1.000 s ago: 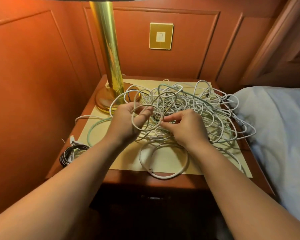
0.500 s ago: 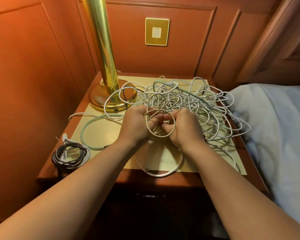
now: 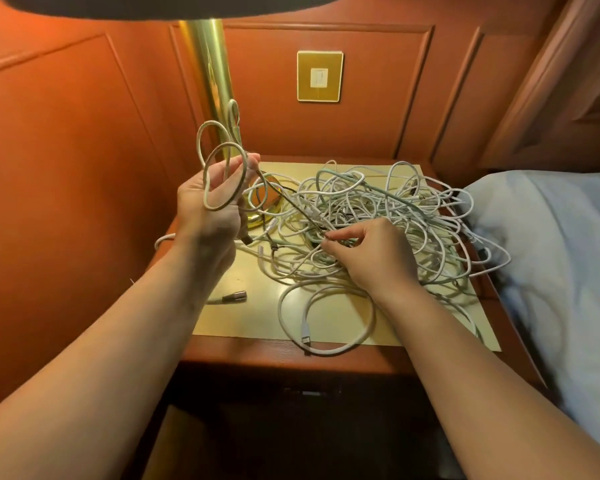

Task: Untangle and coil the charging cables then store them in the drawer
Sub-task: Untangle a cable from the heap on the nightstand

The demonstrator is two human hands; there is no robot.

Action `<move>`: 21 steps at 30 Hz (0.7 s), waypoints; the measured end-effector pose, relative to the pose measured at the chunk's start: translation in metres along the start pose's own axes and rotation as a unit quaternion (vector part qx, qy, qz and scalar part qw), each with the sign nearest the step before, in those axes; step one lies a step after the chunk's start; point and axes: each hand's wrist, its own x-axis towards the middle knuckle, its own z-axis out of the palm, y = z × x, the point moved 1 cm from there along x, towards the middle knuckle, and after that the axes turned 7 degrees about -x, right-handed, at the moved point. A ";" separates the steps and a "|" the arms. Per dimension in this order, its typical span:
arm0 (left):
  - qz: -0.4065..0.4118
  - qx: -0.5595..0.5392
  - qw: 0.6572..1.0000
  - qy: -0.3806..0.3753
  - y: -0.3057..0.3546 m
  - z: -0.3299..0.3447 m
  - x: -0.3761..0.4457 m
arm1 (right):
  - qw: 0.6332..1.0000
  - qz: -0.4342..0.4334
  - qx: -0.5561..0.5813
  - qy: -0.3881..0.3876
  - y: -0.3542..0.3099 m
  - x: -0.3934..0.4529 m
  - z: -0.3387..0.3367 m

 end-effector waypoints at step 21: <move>-0.083 -0.085 0.983 -0.142 0.053 -0.046 -0.015 | 0.996 -0.056 0.060 -0.029 -0.014 -0.018 -0.001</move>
